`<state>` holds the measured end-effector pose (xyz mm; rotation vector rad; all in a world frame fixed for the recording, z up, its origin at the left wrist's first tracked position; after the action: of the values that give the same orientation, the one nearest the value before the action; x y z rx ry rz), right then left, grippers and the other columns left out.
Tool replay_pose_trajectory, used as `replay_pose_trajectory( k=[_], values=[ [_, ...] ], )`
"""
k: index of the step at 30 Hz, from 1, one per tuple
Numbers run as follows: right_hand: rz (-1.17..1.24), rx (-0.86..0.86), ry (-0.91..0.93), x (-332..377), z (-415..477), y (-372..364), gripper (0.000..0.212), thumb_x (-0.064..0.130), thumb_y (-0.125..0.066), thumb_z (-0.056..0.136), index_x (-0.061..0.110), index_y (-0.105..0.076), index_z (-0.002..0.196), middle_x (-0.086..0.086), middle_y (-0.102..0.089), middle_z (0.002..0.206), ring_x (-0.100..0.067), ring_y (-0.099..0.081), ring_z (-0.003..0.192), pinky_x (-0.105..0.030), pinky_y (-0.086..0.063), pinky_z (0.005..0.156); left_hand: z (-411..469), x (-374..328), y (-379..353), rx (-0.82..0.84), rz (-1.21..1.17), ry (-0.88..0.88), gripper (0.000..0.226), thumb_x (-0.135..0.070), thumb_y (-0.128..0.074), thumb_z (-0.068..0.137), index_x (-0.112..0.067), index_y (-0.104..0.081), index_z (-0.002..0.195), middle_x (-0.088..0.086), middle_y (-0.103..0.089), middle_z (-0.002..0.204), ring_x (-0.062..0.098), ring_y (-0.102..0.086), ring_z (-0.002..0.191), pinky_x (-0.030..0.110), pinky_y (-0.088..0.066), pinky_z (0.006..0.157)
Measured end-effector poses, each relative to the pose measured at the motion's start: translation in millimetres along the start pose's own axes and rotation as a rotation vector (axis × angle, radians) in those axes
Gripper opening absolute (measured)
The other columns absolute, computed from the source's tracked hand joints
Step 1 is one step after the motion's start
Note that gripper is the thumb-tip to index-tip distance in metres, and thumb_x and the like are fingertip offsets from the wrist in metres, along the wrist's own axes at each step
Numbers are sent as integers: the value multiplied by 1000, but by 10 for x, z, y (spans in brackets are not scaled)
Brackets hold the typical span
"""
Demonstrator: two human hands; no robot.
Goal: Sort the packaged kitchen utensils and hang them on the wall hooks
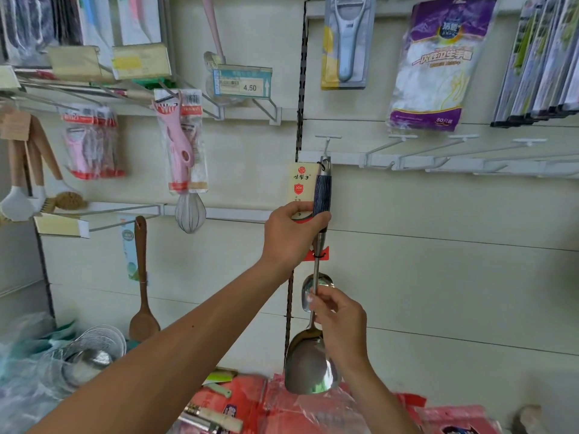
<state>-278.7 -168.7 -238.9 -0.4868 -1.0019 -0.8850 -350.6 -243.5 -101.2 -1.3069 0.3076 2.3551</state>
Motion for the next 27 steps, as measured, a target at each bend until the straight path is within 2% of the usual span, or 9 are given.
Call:
replay_pose_trajectory(
  k=[5,11,15,18,21,23,27],
  values=[
    [-4,-11,8,-22,114,26,11,15,-73,87,26,-76,85,13,-72,79,-8,-66,76,-40,-58,81,51,-8,-29,38,19,-19,11,-26,-75,84,-28,-67,90,-21,-62,91,7,-65,91,31,-57,85],
    [-16,8,64,-107,192,-40,16,14,-71,88,30,-74,84,14,-71,80,-7,-64,76,-34,-58,76,145,74,-9,54,21,-13,16,-26,-73,86,-20,-71,101,-8,-68,100,12,-67,93,24,-56,80],
    [3,22,53,-211,231,-150,14,14,-72,87,26,-74,80,11,-69,72,-8,-61,67,-32,-56,73,311,201,-65,35,69,40,26,-27,-72,86,-13,-71,108,0,-70,104,16,-67,97,34,-57,90],
    [22,6,62,-232,368,-210,22,13,-71,88,31,-71,76,7,-70,70,-15,-62,66,-30,-56,70,507,279,-182,16,67,66,28,-26,-74,85,-10,-70,108,4,-71,103,19,-68,95,39,-57,90],
    [26,-11,54,-299,596,-224,19,9,-70,88,24,-72,78,16,-65,60,-4,-57,57,-15,-47,62,702,384,-290,-2,83,81,25,-25,-74,85,-10,-70,105,5,-70,103,23,-69,94,41,-58,87],
    [21,-16,36,-364,751,-234,15,8,-69,88,18,-73,78,15,-62,55,-2,-53,52,-16,-44,59,836,468,-361,-13,88,97,24,-24,-74,85,-11,-69,104,7,-69,107,26,-68,96,43,-58,86],
    [11,-32,29,-510,1036,-246,13,7,-69,88,16,-73,79,9,-68,66,-2,-58,59,-11,-45,60,1093,625,-497,-35,88,124,28,-24,-75,84,-9,-70,106,8,-69,107,28,-68,96,44,-59,84]
  ],
)
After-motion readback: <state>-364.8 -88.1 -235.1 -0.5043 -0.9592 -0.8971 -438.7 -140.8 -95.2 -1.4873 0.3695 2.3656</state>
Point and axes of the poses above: each hand's wrist, its own z-axis towards the middle knuckle, its own y-axis out of the back of the hand, x = y × z, the point moved 1 cm from there along z, towards the middle knuckle
